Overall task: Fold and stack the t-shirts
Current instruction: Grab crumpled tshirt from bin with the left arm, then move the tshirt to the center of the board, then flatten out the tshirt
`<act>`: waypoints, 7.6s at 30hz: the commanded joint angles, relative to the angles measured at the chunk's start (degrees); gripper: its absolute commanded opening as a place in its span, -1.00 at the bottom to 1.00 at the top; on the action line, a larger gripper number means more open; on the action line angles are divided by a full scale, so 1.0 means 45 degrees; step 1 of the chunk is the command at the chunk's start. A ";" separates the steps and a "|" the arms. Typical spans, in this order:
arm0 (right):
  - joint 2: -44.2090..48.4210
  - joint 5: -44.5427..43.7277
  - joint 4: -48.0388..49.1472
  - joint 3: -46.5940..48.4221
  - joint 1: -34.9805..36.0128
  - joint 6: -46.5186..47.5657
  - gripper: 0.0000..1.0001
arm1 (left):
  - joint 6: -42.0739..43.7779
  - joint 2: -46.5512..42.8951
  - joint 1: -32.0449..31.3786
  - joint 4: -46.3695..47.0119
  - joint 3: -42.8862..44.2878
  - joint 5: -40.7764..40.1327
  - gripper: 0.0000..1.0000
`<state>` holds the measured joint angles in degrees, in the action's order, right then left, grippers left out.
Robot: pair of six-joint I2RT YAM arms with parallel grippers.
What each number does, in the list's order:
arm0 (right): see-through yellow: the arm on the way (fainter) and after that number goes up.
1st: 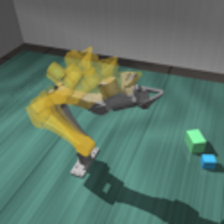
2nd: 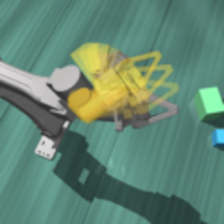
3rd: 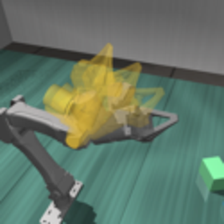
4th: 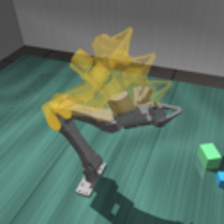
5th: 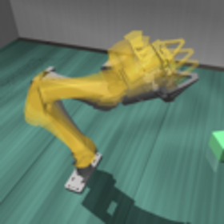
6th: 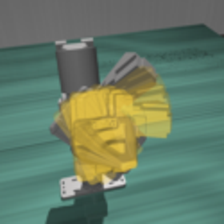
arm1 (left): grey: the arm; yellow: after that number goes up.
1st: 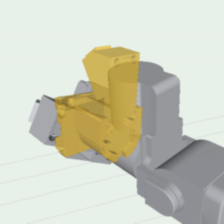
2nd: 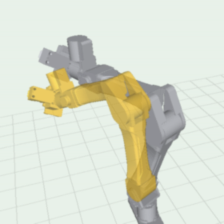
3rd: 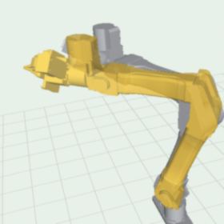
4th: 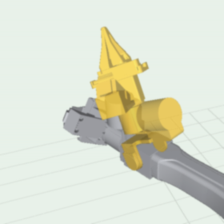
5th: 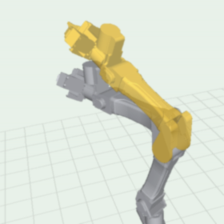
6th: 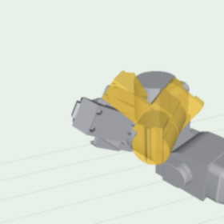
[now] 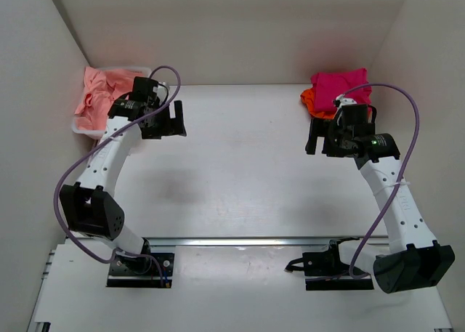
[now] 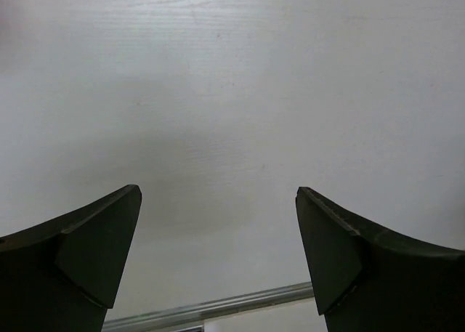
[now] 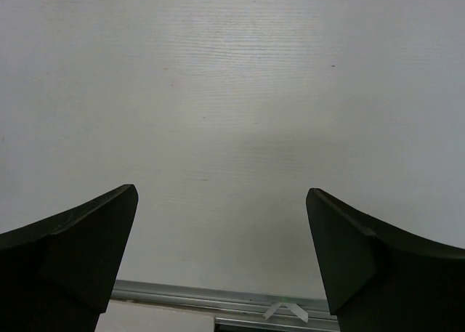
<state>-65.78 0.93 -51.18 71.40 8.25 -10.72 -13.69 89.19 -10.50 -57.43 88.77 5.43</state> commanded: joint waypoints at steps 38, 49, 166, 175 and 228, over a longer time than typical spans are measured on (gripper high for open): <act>-0.4463 0.1142 -0.1304 0.3724 -0.0448 -0.0761 0.98 | -0.4534 0.9203 0.5165 0.2393 0.9533 -0.2990 -0.26; -0.3606 0.1922 -0.0367 0.1676 -0.0427 -0.2186 0.98 | -0.5062 1.0629 0.5010 0.1397 0.9821 -0.1991 0.39; 0.4151 0.0421 0.6548 -0.8111 0.4335 -0.3045 0.98 | -0.2665 0.8100 -0.0635 0.6549 0.9097 0.2543 0.97; 0.0365 -0.1372 0.8110 -0.7215 0.9842 -0.4004 1.00 | -0.3796 -0.2466 0.1357 1.0248 -0.5228 0.2955 0.98; 0.1393 -0.3120 0.6176 -0.5767 0.5982 -0.5607 -1.00 | -0.5333 -0.8493 -0.5729 1.1178 -1.4081 0.2504 0.97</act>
<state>-61.17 -12.69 -22.50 46.92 39.59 -36.82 -33.95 49.69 -32.73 -13.26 26.98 18.37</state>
